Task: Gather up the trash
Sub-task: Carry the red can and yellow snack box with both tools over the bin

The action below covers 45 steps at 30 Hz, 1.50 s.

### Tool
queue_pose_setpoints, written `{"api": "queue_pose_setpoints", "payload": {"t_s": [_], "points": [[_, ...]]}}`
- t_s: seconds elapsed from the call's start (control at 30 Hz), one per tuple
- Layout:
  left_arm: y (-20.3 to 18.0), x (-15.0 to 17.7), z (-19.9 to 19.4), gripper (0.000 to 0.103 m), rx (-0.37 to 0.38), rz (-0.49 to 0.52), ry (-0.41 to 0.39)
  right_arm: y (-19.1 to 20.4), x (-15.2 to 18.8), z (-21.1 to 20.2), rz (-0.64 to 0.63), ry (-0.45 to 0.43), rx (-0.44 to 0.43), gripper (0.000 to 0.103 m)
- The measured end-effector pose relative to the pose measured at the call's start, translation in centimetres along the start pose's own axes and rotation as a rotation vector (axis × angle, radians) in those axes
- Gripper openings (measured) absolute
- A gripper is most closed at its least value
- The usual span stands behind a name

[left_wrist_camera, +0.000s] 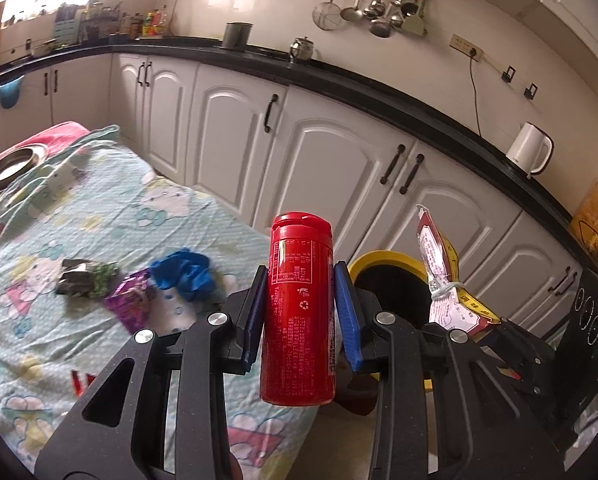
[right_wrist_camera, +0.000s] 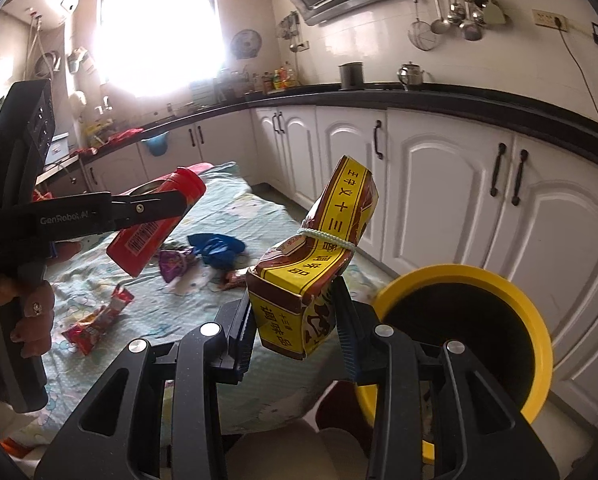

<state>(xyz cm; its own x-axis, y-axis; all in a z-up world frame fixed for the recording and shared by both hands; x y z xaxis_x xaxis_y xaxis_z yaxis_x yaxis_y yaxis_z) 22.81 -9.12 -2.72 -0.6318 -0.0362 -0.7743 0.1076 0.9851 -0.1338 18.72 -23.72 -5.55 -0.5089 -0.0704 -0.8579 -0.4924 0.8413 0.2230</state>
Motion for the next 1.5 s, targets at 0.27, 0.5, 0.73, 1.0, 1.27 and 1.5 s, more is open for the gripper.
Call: {"api": "queue_pose_setpoints", "payload": {"t_s": [0.27,0.5,0.73,1.0,1.27,1.5], "points": [[-3.4,-0.1,1.6,0.026,0.04,0.035,0.018,-3.6,0.7,-1.4,0.046,-0.012,0.054,0.034],[-6.5,0.0,2.9,0.025,0.076,0.07,0.031,-6.6,1.5,-2.8,0.088,-0.021,0.103,0.034],[-8.9,0.2,4.1,0.026,0.1,0.097,0.046,-9.1,2.4,-3.7,0.126,-0.027,0.146,0.034],[-11.2,0.9,5.5,0.026,0.119,0.119,0.069,-11.8,3.5,-4.4,0.166,-0.025,0.183,0.034],[-13.1,1.9,7.4,0.026,0.131,0.155,0.105,-14.1,4.8,-4.3,0.204,0.002,0.213,0.034],[-14.7,3.2,9.6,0.026,0.131,0.186,0.151,-15.2,6.2,-3.5,0.224,0.048,0.22,0.034]]}}
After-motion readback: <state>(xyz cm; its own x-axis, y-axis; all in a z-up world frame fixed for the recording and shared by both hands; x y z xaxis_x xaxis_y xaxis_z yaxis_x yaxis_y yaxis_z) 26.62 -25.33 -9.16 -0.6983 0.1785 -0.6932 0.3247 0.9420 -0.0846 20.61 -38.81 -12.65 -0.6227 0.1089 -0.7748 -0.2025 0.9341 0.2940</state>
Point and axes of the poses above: each gripper's, at about its wrist camera, not at the fingertips, and z roughly the way its jaws point, y to its left, x to its underside, the point moved 6 cm from there along z, roughly the way its jaws point, and after that the axes turned 12 degrees about -x, right-handed, at the moved point
